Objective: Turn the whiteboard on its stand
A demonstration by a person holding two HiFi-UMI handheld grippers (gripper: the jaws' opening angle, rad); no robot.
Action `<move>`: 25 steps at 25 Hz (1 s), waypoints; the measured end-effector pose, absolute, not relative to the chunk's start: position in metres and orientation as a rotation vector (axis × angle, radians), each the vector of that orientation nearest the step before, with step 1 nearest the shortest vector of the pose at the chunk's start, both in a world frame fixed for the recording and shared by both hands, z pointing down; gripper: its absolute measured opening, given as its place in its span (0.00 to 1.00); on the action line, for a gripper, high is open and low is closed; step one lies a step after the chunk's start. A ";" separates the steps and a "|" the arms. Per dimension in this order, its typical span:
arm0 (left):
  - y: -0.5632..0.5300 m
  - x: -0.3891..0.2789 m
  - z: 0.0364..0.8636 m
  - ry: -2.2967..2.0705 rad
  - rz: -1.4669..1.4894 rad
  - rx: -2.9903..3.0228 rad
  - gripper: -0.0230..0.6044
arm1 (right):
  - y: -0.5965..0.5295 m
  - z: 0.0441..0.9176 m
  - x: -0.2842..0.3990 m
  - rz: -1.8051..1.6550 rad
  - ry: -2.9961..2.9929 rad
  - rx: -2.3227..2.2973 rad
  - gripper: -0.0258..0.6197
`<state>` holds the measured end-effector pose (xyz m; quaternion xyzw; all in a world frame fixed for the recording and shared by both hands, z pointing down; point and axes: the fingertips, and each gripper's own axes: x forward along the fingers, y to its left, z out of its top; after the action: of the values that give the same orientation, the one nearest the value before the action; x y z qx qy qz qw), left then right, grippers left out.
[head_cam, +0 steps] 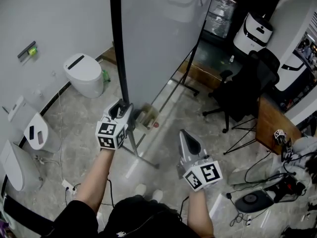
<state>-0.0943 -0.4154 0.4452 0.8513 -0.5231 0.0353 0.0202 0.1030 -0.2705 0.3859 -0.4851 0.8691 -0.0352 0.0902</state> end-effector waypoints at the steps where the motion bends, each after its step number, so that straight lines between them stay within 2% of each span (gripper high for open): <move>1: -0.411 -0.096 0.445 -1.623 0.110 2.642 0.34 | -0.270 0.385 0.102 -0.104 2.586 -1.436 0.05; 18: -0.374 -0.124 0.445 -1.625 0.120 2.662 0.35 | -0.265 0.378 0.086 -0.077 2.619 -1.367 0.05; 25: -0.374 -0.124 0.442 -1.655 0.135 2.674 0.38 | -0.265 0.378 0.089 -0.071 2.623 -1.356 0.05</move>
<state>-0.1239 -0.3741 0.4420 0.8495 -0.5259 0.0428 -0.0031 0.0894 -0.2653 0.3777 -0.4571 0.8841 -0.0239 0.0939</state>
